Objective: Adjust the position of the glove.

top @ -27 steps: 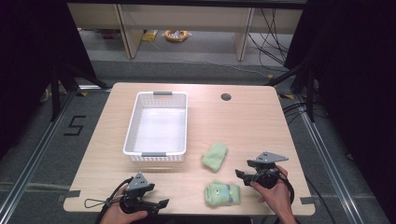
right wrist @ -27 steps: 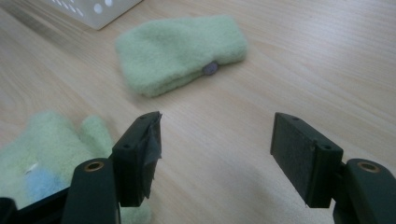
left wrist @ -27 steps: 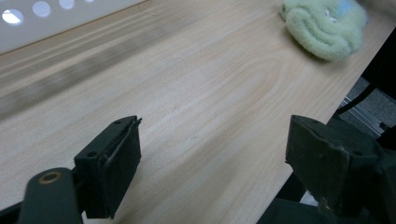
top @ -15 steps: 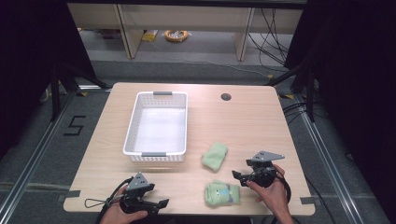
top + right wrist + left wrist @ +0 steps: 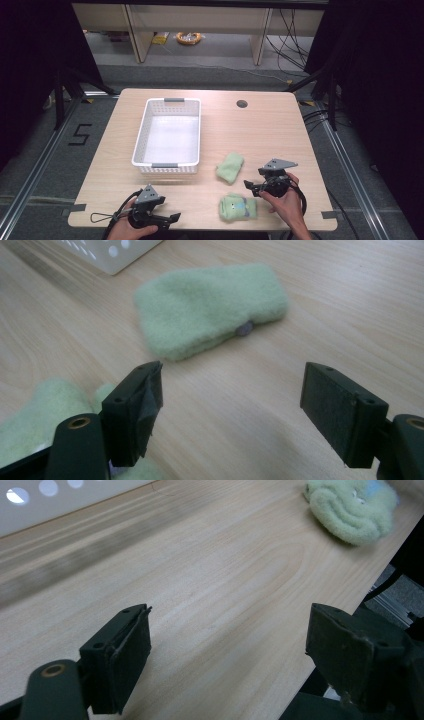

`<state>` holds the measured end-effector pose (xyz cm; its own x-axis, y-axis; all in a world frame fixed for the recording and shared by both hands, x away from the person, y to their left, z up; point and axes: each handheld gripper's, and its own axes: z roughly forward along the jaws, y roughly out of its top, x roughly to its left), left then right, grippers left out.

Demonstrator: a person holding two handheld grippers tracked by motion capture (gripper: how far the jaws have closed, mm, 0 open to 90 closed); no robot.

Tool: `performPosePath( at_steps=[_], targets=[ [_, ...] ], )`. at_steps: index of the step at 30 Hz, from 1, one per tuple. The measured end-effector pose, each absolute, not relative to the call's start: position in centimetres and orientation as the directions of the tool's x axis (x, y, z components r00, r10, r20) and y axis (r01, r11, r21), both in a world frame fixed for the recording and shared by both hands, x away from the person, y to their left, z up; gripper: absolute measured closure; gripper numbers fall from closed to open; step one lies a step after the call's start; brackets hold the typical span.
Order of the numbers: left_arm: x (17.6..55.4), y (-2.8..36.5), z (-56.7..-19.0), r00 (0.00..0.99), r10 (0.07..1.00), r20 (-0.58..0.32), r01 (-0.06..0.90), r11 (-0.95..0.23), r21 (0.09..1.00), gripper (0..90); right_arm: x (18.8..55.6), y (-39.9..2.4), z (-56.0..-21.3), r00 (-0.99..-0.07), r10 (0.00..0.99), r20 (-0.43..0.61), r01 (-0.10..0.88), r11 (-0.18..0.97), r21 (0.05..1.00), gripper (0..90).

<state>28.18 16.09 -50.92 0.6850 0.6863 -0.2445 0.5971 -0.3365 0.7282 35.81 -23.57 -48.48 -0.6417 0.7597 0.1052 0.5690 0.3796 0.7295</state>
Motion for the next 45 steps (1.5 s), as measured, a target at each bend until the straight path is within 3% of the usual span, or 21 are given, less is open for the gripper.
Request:
performPosePath(
  at_steps=[17, 31, 45],
  targets=[
    [28.2, 16.2, -50.8, 0.693, 0.683, -0.23, 0.589, -0.353, 0.727, 17.6, 37.7, -22.1, -47.1, -0.657, 0.747, 0.102, 0.557, 0.39, 0.733, 31.5],
    [28.2, 16.0, -50.9, 0.681, 0.691, -0.242, 0.595, -0.328, 0.734, 17.6, 40.0, -20.0, -47.1, -0.67, 0.736, 0.101, 0.563, 0.414, 0.715, 46.5],
    [28.2, 16.2, -50.8, 0.698, 0.678, -0.232, 0.593, -0.365, 0.718, 17.6, 42.1, -18.3, -47.8, -0.654, 0.75, 0.104, 0.587, 0.415, 0.695, 51.5]
  ],
)
